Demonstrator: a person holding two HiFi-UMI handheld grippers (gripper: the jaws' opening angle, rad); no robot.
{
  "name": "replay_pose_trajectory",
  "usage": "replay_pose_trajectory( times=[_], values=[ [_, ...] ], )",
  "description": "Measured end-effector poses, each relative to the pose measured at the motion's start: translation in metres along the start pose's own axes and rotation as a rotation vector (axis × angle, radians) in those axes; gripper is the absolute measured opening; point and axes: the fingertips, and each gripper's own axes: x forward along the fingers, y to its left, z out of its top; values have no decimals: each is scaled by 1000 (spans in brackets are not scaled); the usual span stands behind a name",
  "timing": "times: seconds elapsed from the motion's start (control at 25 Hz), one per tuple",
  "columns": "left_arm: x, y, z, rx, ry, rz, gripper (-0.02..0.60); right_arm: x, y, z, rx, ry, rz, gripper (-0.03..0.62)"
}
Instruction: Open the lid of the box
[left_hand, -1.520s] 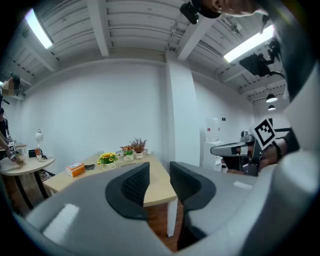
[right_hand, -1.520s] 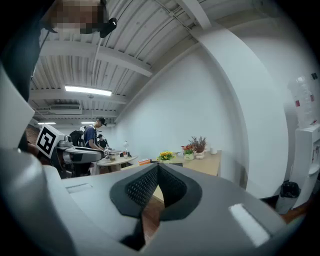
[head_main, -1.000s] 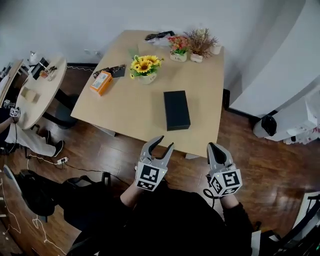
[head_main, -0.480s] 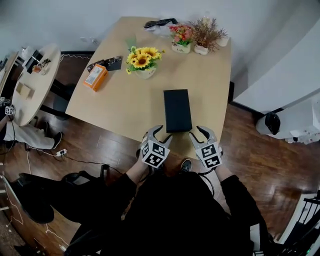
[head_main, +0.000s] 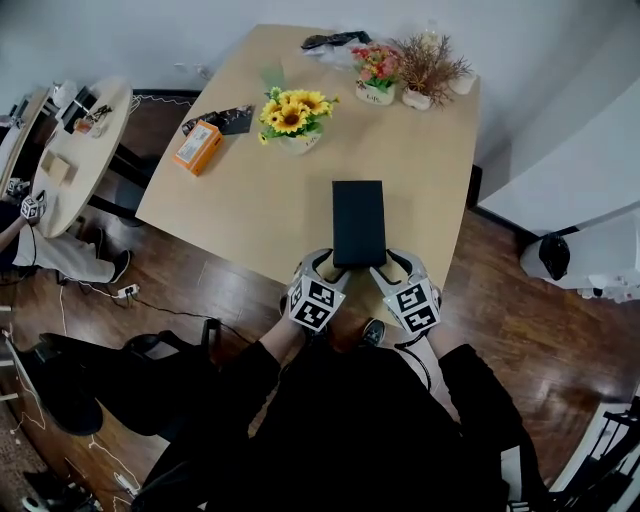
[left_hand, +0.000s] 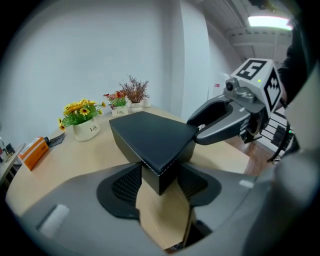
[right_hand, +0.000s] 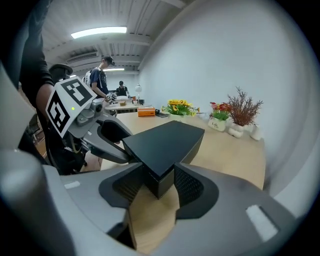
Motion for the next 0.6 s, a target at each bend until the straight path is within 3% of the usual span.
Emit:
replay_pose_trajectory(
  times=[0.28,0.6],
  values=[
    [0,0,-1,0,-6,0,206,0,-1,1,50,-2,22,195],
    [0,0,-2,4,-6,-7,202,-1,0,2,197,8,75,187]
  ],
)
